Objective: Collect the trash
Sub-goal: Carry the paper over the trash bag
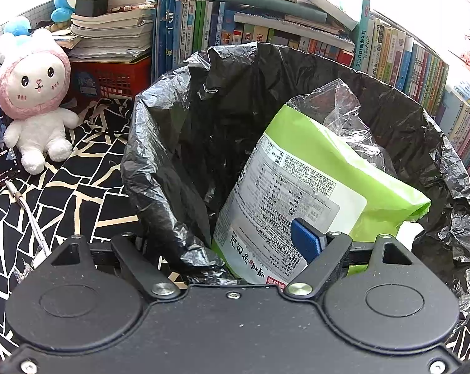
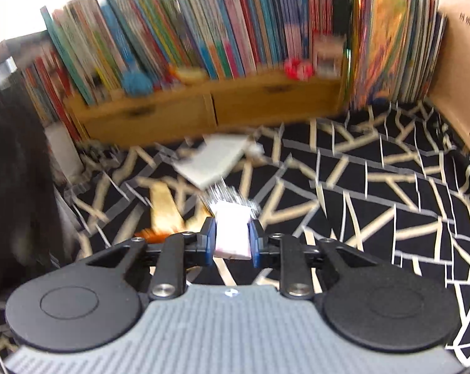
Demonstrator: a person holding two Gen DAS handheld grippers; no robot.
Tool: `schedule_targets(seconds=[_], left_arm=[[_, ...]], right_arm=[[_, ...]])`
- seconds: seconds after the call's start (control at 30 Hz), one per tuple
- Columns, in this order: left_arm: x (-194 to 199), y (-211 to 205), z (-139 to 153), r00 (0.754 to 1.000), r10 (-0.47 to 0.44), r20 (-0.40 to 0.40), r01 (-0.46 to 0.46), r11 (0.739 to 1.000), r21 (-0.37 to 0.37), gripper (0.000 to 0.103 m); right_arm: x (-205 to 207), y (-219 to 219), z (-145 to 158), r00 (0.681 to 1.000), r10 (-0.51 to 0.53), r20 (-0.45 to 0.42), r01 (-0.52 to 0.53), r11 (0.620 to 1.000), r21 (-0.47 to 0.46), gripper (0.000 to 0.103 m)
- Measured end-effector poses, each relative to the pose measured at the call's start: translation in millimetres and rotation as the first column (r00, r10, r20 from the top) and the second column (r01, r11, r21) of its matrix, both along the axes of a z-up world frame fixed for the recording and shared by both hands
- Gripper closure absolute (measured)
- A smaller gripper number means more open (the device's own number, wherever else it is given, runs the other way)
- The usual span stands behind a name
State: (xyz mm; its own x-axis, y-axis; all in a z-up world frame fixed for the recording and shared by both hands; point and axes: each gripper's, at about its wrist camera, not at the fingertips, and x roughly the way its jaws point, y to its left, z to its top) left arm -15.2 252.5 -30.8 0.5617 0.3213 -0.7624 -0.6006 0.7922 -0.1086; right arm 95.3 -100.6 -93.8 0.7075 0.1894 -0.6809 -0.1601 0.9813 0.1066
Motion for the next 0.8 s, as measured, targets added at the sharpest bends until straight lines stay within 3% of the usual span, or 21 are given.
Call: schedule_targets(seconds=[0.23,0.47,0.63,0.8], left_arm=[[0.1,0.1,0.1,1.000,-0.003,-0.001,0.003,1.000,0.000,0.021],[0.1,1.1,0.0,1.000,-0.017,-0.003,0.017,1.000,-0.001,0.021],[0.5,1.1,-0.3,1.000,-0.021,0.000,0.021,1.000,-0.004,0.020],[-1.8,1.8,-1.1,1.000,-0.026,0.006,0.026,1.000,-0.012,0.020]], right_arm=[[-9.8,11.2,77.8,0.986,0.080,0.144,-0.100,0.986,0.134,0.074],[-23.2,44.6,148.0,0.949,0.194,0.247,-0.252,0.940,0.231,0.074],[-35.4,80.3,171.5,0.912,0.298,0.280,-0.365,0.903,0.228,0.074],[-45.7,117.3,171.1,0.889,0.372,0.267,-0.427,0.883,0.193,0.073]])
